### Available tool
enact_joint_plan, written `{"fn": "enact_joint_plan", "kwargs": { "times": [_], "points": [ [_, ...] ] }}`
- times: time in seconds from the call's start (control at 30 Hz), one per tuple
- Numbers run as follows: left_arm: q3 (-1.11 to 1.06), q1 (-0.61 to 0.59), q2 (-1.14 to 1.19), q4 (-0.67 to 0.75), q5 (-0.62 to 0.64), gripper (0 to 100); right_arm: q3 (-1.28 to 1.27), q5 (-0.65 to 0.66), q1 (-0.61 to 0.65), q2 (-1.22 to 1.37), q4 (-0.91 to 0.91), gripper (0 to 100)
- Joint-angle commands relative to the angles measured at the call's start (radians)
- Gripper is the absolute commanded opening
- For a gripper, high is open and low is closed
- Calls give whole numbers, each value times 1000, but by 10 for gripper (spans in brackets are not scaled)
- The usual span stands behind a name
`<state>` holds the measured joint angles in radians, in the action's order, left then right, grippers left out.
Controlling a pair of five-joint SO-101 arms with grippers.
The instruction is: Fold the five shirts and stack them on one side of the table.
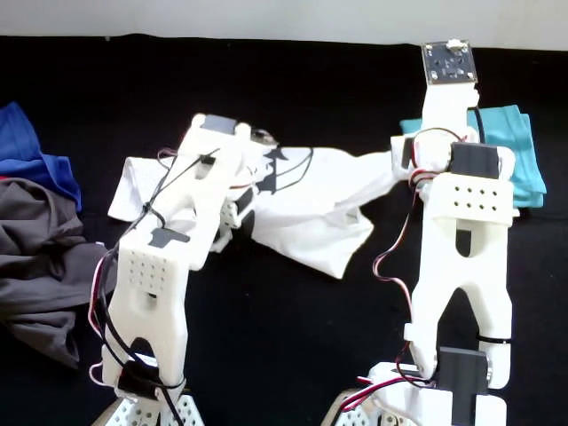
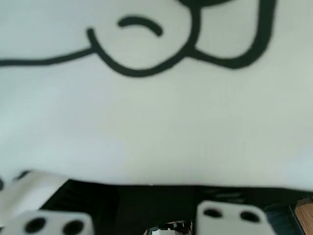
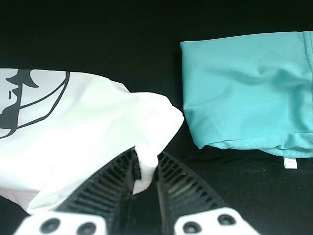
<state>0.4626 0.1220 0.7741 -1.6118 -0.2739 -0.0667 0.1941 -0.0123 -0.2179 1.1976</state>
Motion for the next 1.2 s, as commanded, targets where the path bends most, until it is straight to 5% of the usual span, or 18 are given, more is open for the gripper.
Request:
{"fn": "enact_joint_plan", "kwargs": {
  "times": [0.0,0.23,0.5,1.17],
  "points": [
    [31,-21,-13,5,-9,184,2,-9,2,-22,-10,6],
    [28,-25,-93,0,-11,4,2,-9,2,-19,-10,6],
    [79,-45,-240,-109,-11,8,67,-11,8,-38,107,6],
    [128,-325,-1204,-149,-11,8,788,-87,-76,-116,331,6]
  ]
}}
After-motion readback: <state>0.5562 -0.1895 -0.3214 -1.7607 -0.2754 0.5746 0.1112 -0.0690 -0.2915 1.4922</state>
